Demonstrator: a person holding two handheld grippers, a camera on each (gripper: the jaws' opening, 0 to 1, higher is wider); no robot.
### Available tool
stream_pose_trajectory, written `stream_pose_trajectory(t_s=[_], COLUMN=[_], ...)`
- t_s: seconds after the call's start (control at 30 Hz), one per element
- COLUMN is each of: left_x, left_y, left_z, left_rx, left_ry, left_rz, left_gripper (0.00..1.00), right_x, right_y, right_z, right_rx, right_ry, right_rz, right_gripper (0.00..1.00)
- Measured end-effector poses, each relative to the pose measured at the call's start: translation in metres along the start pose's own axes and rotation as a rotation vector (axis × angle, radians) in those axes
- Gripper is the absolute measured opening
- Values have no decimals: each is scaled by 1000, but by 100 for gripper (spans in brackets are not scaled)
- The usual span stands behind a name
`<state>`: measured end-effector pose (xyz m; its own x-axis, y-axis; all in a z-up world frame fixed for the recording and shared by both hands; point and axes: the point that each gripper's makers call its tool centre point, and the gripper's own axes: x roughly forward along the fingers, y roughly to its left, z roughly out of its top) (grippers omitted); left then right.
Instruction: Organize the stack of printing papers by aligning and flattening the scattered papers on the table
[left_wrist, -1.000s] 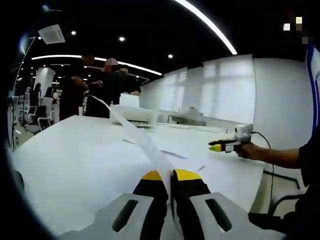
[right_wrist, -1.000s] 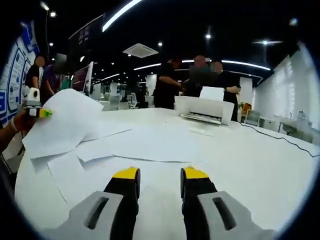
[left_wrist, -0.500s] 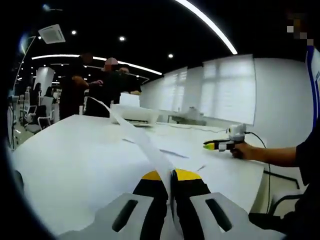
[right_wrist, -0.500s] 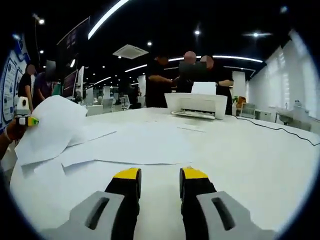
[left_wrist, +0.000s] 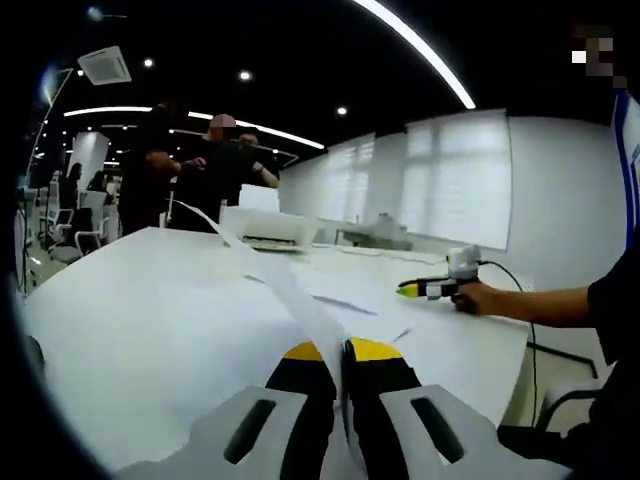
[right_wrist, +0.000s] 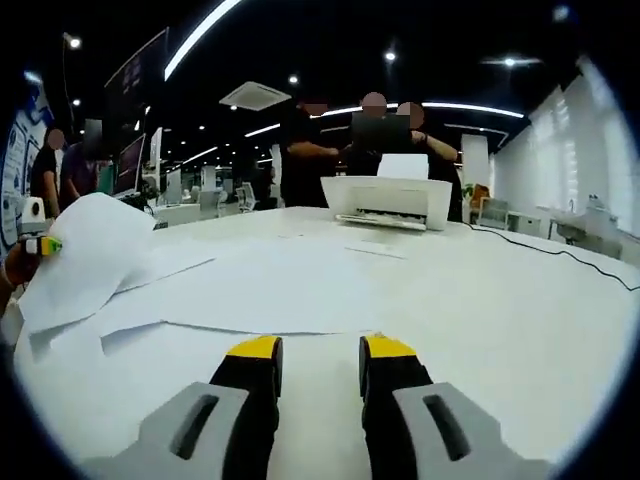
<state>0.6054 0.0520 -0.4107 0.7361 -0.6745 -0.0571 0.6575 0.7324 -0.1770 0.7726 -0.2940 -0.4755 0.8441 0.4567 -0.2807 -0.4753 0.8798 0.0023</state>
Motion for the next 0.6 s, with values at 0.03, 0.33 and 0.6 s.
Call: stream_pose_trajectory(t_s=[0.03,0.33,0.6], left_x=[0,0,0], left_y=[0,-2,-4], left_z=[0,1,0], left_rx=[0,7,7], left_ry=[0,1,4], left_rz=[0,0,-2], left_gripper=[8,8,8], right_x=[2,20,35], right_y=[-2,-17,-23], right_z=[0,3,4], right_rx=[3,41,74], right_ry=[4,13,27], right_rz=[-1,-20,-42], right_gripper=[27,28,32])
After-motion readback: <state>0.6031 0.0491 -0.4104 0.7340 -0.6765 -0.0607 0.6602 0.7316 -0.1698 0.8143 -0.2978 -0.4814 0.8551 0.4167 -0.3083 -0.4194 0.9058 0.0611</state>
